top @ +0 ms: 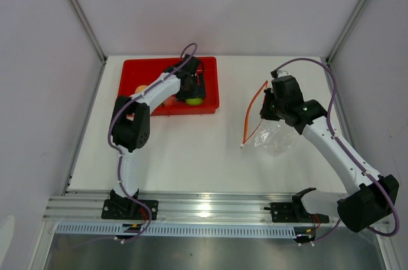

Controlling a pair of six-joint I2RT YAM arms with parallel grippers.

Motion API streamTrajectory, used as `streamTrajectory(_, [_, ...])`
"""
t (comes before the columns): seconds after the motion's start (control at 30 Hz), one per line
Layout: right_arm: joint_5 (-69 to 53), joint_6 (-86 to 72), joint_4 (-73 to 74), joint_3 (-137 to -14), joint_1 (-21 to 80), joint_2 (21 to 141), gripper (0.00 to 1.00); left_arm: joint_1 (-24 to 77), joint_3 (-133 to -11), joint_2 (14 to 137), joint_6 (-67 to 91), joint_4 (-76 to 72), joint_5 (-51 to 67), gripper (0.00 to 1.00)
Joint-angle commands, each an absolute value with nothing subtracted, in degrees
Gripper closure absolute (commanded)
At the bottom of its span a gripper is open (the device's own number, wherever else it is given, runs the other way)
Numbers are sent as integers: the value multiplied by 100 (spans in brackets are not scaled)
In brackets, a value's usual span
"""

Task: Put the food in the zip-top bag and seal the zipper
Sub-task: Pick up the fake fruit from the bin, then place the fake fruit in the zipper food storage bag.

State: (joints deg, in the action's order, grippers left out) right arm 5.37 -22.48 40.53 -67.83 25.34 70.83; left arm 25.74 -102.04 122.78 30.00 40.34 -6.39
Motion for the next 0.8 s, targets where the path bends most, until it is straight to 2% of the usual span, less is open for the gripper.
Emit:
streamTrajectory(0.0, [668, -2347, 4113, -6812, 2601, 6926, 100, 2549, -10143, 11357, 2874, 3814, -466, 99])
streamTrajectory(0.33, [738, -2373, 4201, -6680, 2672, 6794, 100, 2830, -8949, 9293, 2690, 3068, 447, 99])
streamTrajectory(0.67, [668, -2338, 4210, -6680, 2707, 6838, 100, 3550, -7033, 7245, 2882, 988, 2247, 99])
streamTrajectory(0.77, [624, -2373, 4184, -6653, 2725, 6838, 100, 3787, -6384, 6953, 2927, 564, 2530, 99])
